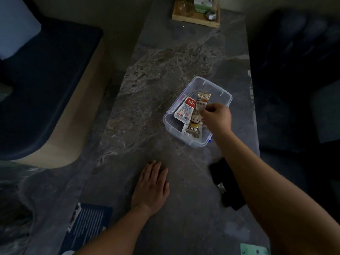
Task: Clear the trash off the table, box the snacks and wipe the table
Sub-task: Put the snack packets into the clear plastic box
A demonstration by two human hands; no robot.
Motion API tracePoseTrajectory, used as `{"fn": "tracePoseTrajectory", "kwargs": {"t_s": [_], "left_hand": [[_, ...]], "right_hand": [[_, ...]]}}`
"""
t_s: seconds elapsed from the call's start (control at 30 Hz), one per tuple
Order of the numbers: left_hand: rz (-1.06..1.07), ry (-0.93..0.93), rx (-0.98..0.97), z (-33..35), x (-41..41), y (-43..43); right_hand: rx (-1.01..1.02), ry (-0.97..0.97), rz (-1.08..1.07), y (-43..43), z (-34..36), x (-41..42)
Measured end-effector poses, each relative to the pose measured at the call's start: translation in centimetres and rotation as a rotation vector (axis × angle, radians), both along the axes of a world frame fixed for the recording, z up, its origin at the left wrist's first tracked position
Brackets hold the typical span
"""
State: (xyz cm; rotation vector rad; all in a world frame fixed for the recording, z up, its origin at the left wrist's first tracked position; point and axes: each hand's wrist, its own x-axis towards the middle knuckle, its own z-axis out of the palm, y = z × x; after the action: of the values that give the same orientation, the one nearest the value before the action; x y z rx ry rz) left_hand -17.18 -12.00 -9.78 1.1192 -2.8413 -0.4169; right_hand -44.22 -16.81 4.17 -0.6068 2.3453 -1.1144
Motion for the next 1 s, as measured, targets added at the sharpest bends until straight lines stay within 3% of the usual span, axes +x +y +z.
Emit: {"fn": "tracePoseTrajectory", "kwargs": {"t_s": [0.13,0.5,0.6,0.7,0.8,0.9,1.0], "left_hand": [[-0.017,-0.028,-0.010,0.3,-0.1,0.0],[-0.013,-0.022,0.001,0.3,-0.2,0.1],[-0.004,0.000,0.018,0.3,-0.2,0.1],[0.004,0.013,0.017,0.3,-0.2,0.1],[0.008,0.013,0.010,0.4,-0.3,0.2],[0.011,0.019,0.005,0.3,-0.3,0.2],[0.002,0.026,-0.016,0.2,-0.3,0.2]], "right_hand": [[0.071,-0.031,0.030,0.1,-1.3,-0.9],[-0.063,0.087,-0.009,8.6,-1.8,0.1],[0.078,0.228,0.040,13.8,-3.4,0.3],[0.423,0.401,0.152,18.2,-5.9,0.5],[0.739,0.328,0.267,20.4,-7.9,1.1],[0.806,0.394,0.326,21.2,-9.3,1.7],[0.703,0.476,0.284,21.2,-9.5,1.3]]}}
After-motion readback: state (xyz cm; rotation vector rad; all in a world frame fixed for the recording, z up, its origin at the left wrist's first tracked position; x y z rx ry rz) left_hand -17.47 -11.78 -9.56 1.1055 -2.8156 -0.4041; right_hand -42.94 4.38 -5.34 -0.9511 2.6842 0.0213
